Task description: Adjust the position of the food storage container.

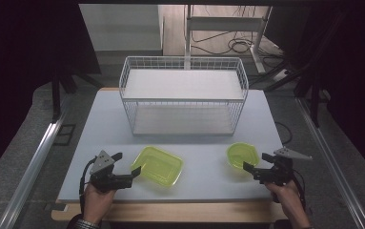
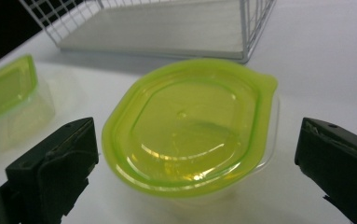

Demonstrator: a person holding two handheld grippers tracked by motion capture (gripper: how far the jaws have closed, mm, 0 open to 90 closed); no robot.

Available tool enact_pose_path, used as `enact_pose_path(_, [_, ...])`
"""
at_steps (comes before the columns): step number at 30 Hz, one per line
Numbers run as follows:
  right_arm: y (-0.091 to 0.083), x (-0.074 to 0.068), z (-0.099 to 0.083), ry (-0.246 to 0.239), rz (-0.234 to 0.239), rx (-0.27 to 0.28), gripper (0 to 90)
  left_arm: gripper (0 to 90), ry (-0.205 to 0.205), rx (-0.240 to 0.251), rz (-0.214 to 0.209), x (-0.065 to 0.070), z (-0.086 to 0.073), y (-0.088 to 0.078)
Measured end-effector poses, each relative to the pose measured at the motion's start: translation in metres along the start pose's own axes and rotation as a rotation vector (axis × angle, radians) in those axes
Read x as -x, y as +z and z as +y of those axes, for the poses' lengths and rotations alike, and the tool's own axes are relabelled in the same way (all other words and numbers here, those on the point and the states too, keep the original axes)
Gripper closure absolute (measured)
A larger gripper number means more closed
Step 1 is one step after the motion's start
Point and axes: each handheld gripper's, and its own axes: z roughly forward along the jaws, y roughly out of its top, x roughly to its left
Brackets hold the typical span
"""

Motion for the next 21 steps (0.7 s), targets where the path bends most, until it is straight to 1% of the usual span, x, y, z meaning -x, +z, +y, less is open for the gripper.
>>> enact_pose_path(1, [-0.0007,-0.0006,-0.0001,-0.006,-0.006,-0.001,0.0,9.0,0.001,-0.009,0.001,0.0006,0.0002,0.0002])
enact_pose_path(2, [-0.0009,-0.0008,0.0003,-0.019,-0.021,-0.003,0.0,8.9,-0.006,-0.017,0.0,0.0011,0.0007,0.0001])
enact_pose_path(3, [-0.0009,-0.0008,0.0003,-0.019,-0.021,-0.003,0.0,8.9,-0.006,-0.017,0.0,0.0011,0.0007,0.0001])
enact_pose_path(4, [-0.0005,-0.0004,0.0008,-0.027,-0.039,-0.009,1.6,8.8,-0.012,-0.02,-0.006,0.001,0.0008,0.0])
enact_pose_path(7, [-0.0005,-0.0003,0.0009,-0.025,-0.048,-0.012,3.1,8.4,-0.017,-0.033,-0.012,0.0003,0.0004,0.0008])
enact_pose_path(8, [-0.0008,-0.0007,0.0014,-0.02,-0.059,-0.022,6.1,8.3,-0.014,-0.036,-0.013,0.0002,0.0003,0.0012])
enact_pose_path(10, [-0.0008,-0.0007,0.0016,-0.019,-0.064,-0.026,6.6,8.3,-0.012,-0.037,-0.011,0.0004,0.0003,0.0013])
enact_pose_path(11, [-0.0007,-0.0008,0.0019,-0.016,-0.067,-0.04,8.9,8.2,-0.009,-0.038,-0.009,0.0007,0.0003,0.0014])
enact_pose_path(16, [-0.0014,-0.0007,0.0027,-0.016,-0.072,-0.042,11.7,8.2,-0.002,-0.044,-0.011,0.0019,0.0,0.0026])
enact_pose_path(18, [-0.0027,-0.0014,0.0038,-0.018,-0.076,-0.049,13.3,8.3,0.01,-0.053,-0.012,0.0026,-0.0001,0.0036])
enact_pose_path(21, [-0.0028,-0.0015,0.0044,-0.02,-0.076,-0.052,14.7,8.3,0.016,-0.058,-0.008,0.0037,-0.0001,0.0041])
